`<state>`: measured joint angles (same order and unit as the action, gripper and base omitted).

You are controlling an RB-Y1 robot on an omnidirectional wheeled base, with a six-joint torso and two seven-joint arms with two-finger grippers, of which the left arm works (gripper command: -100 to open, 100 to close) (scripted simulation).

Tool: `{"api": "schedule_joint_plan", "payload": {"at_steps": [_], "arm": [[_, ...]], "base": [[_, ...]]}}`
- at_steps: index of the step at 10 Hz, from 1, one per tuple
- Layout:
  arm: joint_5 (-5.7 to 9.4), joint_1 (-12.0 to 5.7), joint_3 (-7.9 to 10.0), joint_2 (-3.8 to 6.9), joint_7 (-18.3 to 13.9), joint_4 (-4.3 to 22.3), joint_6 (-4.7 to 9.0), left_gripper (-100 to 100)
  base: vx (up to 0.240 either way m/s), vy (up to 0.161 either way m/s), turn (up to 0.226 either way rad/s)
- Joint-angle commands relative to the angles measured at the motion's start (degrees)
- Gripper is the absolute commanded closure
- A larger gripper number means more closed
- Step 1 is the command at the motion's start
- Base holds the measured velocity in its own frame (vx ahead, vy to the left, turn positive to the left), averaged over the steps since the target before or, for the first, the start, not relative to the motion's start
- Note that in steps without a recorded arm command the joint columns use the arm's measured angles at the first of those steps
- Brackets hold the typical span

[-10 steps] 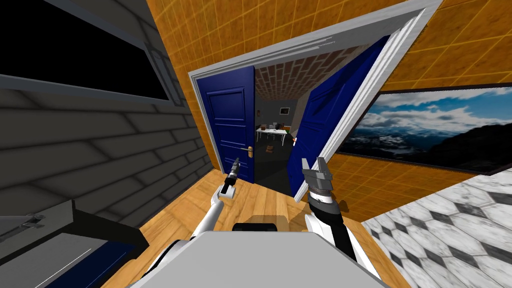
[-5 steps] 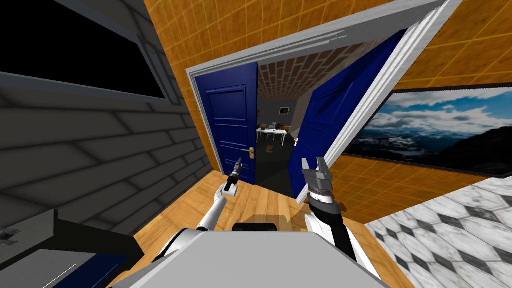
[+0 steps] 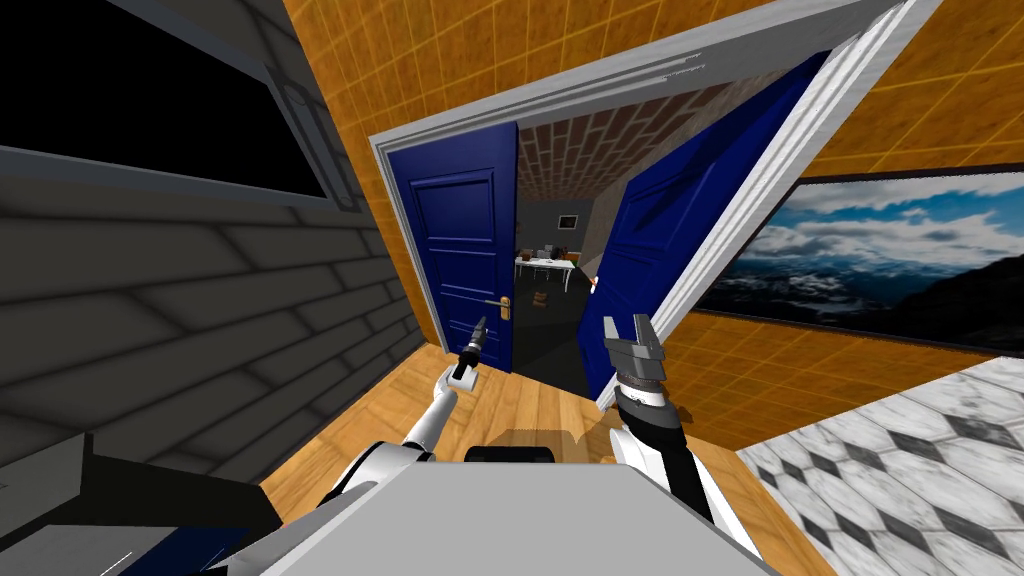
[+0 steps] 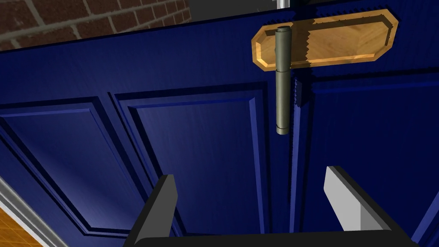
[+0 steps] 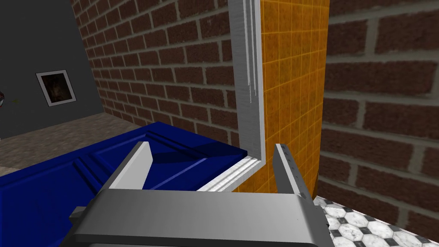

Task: Push the door open

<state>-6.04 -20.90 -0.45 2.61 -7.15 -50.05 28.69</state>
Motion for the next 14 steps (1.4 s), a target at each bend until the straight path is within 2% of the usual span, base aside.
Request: {"api": "schedule_joint_plan", "payload": {"at_steps": [1,6,11,13,14], "arm": [[-0.27,-1.2,0.0,-0.24,-0.31,2.12,0.17,-100],[-1.27,-6.02,0.02,-1.28,-1.45,10.04,0.64,-100],[-2.01,-9.62,0.04,-2.3,-2.31,15.96,0.99,-100],[-2.52,-12.08,0.05,-3.17,-2.89,19.99,1.23,-100],[-2.61,-12.51,0.06,-3.34,-2.99,20.7,1.27,-100]], "base": [[0.051,0.045,-0.008],[0.088,0.074,-0.023],[0.078,0.058,-0.016],[0.106,0.07,-0.026],[0.103,0.093,-0.021]]}}
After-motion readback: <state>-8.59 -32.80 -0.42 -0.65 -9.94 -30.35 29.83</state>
